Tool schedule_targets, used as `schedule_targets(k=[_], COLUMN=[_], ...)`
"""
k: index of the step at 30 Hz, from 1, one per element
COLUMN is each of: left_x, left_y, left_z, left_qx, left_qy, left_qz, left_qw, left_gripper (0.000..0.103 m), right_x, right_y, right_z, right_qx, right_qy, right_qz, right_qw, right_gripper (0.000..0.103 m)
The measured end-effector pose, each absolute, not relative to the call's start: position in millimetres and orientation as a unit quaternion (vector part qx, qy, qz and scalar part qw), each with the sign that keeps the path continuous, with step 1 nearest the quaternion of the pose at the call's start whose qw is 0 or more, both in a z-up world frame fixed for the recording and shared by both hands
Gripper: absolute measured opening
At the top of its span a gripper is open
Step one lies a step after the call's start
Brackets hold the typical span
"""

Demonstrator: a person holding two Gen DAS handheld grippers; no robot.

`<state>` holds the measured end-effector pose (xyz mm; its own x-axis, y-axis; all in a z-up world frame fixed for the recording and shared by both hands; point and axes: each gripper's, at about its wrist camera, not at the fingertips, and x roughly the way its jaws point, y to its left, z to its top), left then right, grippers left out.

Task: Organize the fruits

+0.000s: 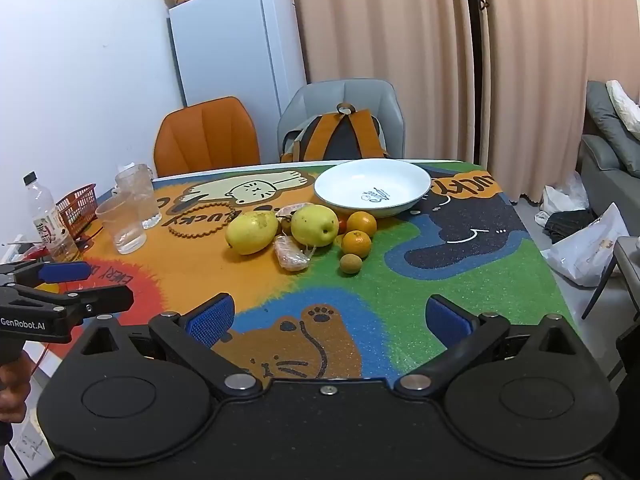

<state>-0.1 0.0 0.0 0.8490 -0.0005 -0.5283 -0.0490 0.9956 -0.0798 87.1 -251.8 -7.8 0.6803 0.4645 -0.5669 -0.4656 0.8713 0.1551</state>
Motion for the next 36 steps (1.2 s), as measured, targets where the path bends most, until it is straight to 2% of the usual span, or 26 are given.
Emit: schedule_targets(k=[36], left_x=[9], left_y=[4], left_z=[7], left_qx=[-0.046], left_qy=[0.277], left_qz=[0.013], left_qw=[0.960], left_gripper=[0.103], right_x=[94], right_y=[-247], right_z=[-6], right_qx=[-0.009], right_qy=[0.303], right_qz=[0.257], right_qw=[0.918], right_gripper=[0.103])
